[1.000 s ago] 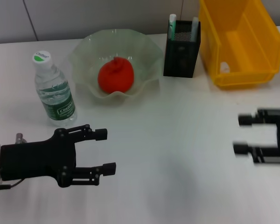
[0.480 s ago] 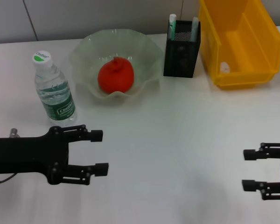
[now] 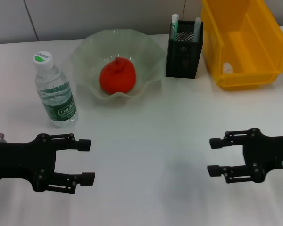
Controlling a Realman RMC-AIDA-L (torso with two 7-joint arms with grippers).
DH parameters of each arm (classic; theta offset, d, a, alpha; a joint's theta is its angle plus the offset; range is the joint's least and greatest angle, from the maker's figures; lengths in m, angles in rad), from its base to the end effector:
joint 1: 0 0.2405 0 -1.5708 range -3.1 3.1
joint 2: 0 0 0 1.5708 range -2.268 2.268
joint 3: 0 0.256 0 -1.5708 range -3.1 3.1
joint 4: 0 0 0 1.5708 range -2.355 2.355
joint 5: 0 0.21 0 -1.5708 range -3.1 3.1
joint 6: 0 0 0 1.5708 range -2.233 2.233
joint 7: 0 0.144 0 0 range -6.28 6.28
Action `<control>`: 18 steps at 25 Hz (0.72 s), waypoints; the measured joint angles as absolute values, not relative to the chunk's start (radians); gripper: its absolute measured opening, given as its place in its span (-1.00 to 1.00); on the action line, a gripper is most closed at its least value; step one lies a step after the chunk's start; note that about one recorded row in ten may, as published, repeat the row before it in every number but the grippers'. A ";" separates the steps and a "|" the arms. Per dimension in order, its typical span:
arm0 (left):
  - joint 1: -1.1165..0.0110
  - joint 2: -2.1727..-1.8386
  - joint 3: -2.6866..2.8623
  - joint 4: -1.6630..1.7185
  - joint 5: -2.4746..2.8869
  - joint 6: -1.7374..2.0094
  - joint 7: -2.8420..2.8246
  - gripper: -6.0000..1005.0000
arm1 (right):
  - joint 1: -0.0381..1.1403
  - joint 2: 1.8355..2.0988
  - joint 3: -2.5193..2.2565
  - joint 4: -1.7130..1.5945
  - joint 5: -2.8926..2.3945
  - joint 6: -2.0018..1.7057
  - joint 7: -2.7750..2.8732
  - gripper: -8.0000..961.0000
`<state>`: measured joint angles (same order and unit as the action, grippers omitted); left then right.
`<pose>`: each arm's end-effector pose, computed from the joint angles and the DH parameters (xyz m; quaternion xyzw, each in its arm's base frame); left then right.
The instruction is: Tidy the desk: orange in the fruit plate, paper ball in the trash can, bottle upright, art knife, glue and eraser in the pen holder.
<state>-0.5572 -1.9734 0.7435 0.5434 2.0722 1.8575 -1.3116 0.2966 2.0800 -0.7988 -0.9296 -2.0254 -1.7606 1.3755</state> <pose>-0.2620 0.2927 0.0153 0.9581 0.1624 0.2336 0.0331 0.2910 0.2635 0.0253 -0.9617 0.1801 0.1869 0.0882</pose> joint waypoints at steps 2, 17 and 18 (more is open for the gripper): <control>-0.557 -1.973 0.743 0.543 2.072 1.858 -1.312 0.71 | 0.311 2.081 -0.817 -0.923 -2.033 -1.741 1.380 0.45; -0.558 -1.978 0.739 0.555 2.082 1.846 -1.322 0.71 | 0.330 2.082 -0.835 -0.907 -2.036 -1.702 1.379 0.45; -0.558 -1.978 0.738 0.555 2.082 1.845 -1.322 0.71 | 0.331 2.082 -0.835 -0.905 -2.036 -1.700 1.379 0.45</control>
<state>-0.5581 -1.9781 0.7383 0.5553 2.0822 1.8453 -1.3223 0.3311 2.0817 -0.8353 -0.9050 -2.0358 -1.7001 1.3788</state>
